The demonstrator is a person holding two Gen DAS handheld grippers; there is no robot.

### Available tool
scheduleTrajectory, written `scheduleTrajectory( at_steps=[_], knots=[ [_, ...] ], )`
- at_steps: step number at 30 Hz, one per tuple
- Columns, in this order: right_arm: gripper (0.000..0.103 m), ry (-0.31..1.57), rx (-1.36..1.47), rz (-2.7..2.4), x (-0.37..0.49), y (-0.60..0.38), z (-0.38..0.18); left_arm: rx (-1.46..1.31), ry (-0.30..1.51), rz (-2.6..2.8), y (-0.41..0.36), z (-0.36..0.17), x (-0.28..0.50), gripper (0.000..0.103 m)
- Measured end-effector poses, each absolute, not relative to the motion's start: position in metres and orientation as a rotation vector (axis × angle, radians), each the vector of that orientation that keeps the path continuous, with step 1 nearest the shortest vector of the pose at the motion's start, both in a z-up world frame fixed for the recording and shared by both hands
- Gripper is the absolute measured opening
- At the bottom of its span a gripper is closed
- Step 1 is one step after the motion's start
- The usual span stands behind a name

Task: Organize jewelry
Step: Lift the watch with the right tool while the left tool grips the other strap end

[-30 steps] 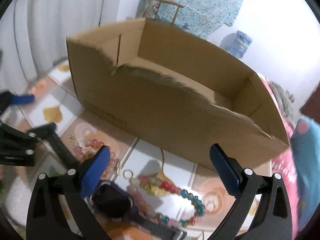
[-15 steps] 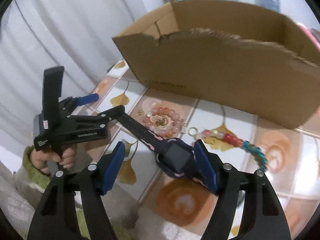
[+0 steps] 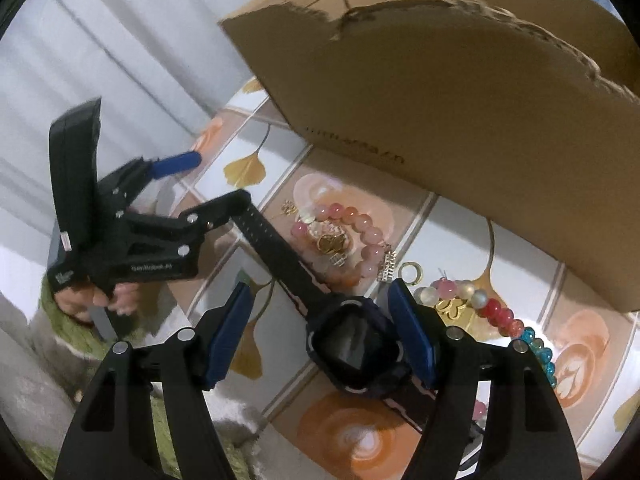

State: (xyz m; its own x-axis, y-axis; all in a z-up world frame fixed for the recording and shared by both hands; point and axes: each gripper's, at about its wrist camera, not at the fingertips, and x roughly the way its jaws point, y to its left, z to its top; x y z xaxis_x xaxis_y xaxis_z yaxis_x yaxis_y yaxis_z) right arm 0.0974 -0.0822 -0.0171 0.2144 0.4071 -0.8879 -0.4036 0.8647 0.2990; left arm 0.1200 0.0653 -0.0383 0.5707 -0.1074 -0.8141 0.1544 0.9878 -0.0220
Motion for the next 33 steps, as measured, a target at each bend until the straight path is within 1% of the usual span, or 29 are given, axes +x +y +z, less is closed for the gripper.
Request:
scheduleTrajectory(
  at_steps=[10, 13, 16, 25, 33],
  knots=[
    [0.069, 1.217, -0.104, 0.608, 0.078, -0.065, -0.018, 0.062, 0.962, -0.162, 0.065, -0.036, 0.11, 0.096],
    [0.063, 1.186, -0.156, 0.592, 0.074, -0.06, -0.019, 0.059, 0.962, -0.155, 0.066, -0.035, 0.104, 0.096],
    [0.061, 1.166, -0.19, 0.593, 0.074, -0.055, -0.019, 0.031, 0.939, -0.142, 0.071, -0.03, 0.096, 0.096],
    [0.06, 1.135, -0.222, 0.681, 0.085, -0.029, -0.026, -0.083, 0.847, -0.133, 0.1, -0.011, 0.066, 0.095],
    [0.06, 1.137, -0.244, 0.766, 0.075, -0.012, -0.028, -0.111, 0.827, -0.158, 0.11, -0.007, 0.042, 0.094]
  ],
)
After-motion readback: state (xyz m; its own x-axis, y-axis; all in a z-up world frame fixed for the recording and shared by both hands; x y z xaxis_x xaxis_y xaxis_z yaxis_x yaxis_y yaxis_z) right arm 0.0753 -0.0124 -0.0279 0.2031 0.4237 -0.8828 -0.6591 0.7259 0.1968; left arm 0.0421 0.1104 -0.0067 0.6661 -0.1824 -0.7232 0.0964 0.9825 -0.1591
